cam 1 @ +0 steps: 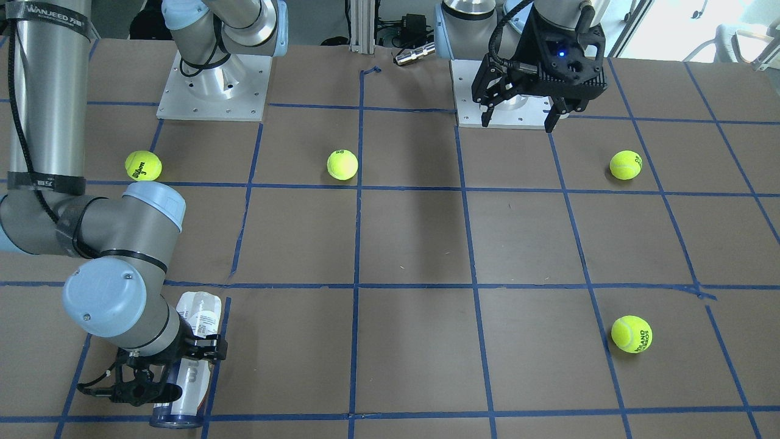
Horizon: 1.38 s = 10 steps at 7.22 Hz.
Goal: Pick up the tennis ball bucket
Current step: 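Carry the can toward the left gripper and set it down on its side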
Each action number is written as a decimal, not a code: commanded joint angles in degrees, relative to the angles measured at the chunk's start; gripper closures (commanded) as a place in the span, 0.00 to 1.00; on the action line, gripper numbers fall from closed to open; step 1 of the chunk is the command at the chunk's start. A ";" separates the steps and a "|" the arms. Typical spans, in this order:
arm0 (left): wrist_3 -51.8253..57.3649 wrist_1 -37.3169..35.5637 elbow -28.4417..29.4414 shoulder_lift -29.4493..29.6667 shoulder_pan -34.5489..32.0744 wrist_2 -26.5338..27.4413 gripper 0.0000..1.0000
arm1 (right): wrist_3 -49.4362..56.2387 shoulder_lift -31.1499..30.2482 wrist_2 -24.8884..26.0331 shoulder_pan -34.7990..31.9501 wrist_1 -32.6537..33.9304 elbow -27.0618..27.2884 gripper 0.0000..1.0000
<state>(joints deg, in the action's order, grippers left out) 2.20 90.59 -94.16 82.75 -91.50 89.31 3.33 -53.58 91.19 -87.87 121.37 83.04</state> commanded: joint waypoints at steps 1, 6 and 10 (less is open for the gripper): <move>0.00 -0.06 -0.14 0.04 0.09 0.16 0.00 | 7.26 -0.47 -2.58 -2.82 0.00 -0.77 0.19; 0.09 0.02 0.91 -0.05 2.37 0.16 0.00 | 33.07 0.75 -2.59 -15.74 1.15 -5.77 0.19; 0.44 0.29 0.91 0.04 4.83 -0.19 0.00 | 50.16 4.17 -0.49 -24.08 1.50 -9.55 0.19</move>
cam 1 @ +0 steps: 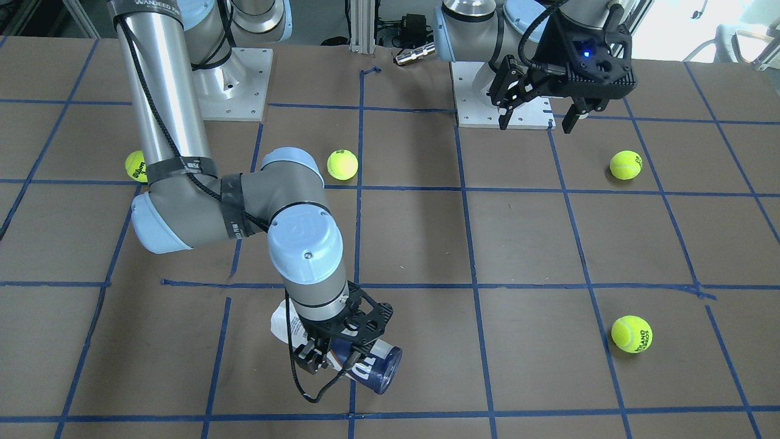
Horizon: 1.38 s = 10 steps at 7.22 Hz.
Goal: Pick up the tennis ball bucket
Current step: 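Carry the can toward the left gripper and set it down on its side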
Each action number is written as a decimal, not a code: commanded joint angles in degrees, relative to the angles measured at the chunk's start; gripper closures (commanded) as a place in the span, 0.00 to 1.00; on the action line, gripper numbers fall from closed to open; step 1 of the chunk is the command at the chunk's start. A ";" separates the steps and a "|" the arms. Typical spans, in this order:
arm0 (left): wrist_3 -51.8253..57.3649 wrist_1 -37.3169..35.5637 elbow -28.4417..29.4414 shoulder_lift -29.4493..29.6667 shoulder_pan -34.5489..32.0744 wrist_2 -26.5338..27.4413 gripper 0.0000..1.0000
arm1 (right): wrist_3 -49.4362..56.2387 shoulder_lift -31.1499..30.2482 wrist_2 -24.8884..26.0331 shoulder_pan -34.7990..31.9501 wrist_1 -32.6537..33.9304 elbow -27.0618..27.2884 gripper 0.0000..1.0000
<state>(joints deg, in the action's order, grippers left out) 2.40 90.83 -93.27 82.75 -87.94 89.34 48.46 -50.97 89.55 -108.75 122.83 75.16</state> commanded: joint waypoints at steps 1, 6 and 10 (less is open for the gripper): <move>0.76 0.13 0.11 0.04 1.63 -0.31 0.00 | 7.42 2.97 1.94 -5.48 0.13 -2.55 0.19; 0.94 0.13 -0.07 -0.13 1.72 -0.22 0.00 | 18.08 6.14 5.11 -9.64 -0.13 -4.49 0.19; 0.94 0.13 -0.07 -0.05 1.72 -0.48 0.00 | 17.20 6.94 5.29 -9.55 -0.22 -4.84 0.13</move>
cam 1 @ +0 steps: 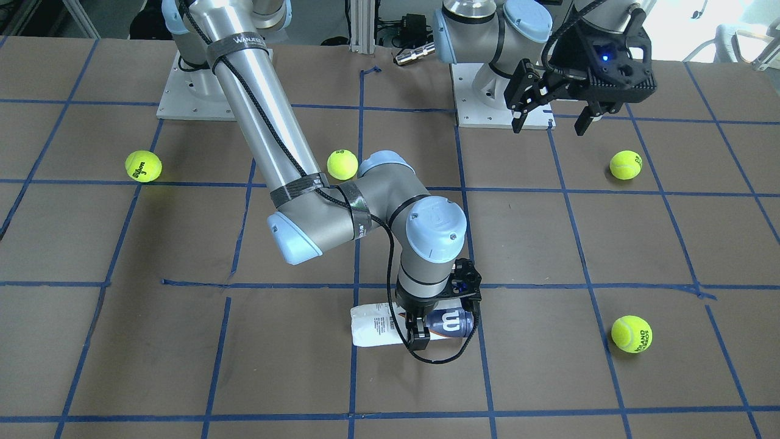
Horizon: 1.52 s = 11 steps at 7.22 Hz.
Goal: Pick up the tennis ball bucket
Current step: 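Carry the can toward the left gripper and set it down on its side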
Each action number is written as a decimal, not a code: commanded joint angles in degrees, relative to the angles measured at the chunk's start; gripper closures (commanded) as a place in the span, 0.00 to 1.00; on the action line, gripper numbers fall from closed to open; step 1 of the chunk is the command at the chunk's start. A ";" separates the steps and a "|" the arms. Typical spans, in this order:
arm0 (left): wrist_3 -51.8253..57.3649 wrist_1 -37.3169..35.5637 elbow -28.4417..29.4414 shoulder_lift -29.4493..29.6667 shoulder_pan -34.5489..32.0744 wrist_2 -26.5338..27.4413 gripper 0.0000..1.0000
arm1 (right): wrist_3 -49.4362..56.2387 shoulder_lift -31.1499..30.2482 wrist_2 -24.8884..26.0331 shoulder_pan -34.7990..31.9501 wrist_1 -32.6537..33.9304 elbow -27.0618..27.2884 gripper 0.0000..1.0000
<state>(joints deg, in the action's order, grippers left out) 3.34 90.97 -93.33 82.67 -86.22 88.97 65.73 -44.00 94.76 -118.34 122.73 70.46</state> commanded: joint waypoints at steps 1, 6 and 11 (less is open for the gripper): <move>0.00 0.09 -0.01 0.03 0.00 -0.03 0.00 | -0.16 0.05 -0.02 0.04 -0.21 -0.15 0.00; -0.18 0.26 -0.19 0.21 0.35 -4.52 0.00 | 0.46 -7.74 -1.42 6.77 -5.98 1.07 0.00; 5.10 -10.59 -3.69 7.57 3.52 -16.96 0.00 | -2.15 -25.40 -3.62 29.18 -28.89 1.69 0.00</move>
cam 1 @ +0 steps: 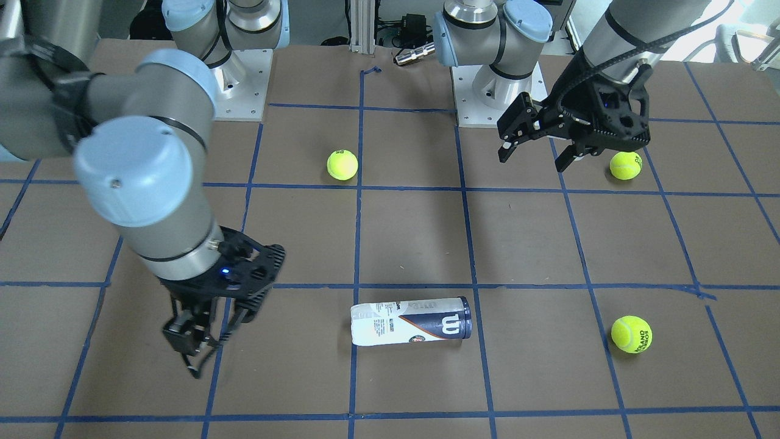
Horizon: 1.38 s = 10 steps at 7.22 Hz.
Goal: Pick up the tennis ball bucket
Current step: 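Grasp the can's open end with the left gripper while the right arm withdraws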
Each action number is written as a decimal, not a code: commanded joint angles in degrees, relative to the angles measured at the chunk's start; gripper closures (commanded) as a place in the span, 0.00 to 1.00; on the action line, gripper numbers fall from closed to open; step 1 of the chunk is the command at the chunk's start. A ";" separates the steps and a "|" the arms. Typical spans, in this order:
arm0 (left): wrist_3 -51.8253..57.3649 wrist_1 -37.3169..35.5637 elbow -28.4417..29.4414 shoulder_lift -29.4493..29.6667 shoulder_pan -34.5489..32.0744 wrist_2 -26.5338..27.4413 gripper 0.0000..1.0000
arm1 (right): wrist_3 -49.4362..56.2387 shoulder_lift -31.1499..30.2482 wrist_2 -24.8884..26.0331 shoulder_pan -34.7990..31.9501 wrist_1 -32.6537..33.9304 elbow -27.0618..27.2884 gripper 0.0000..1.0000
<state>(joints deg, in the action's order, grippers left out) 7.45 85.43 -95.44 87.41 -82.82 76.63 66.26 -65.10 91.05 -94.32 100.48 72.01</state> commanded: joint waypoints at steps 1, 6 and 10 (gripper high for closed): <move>1.16 -9.97 -3.94 5.29 0.11 -8.04 0.00 | -9.77 -8.43 0.18 8.16 -11.14 0.41 0.00; 2.65 -20.13 -5.64 19.00 1.17 -17.29 0.00 | -55.94 -16.46 2.82 14.52 -23.37 1.02 0.00; 5.64 -27.50 -4.24 27.62 1.43 -21.87 0.00 | -71.95 -21.19 0.27 10.57 -24.99 4.61 0.00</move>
<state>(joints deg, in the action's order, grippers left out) 12.69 59.97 -100.32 112.70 -81.58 56.54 -1.52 -84.30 91.71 -82.41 75.66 74.62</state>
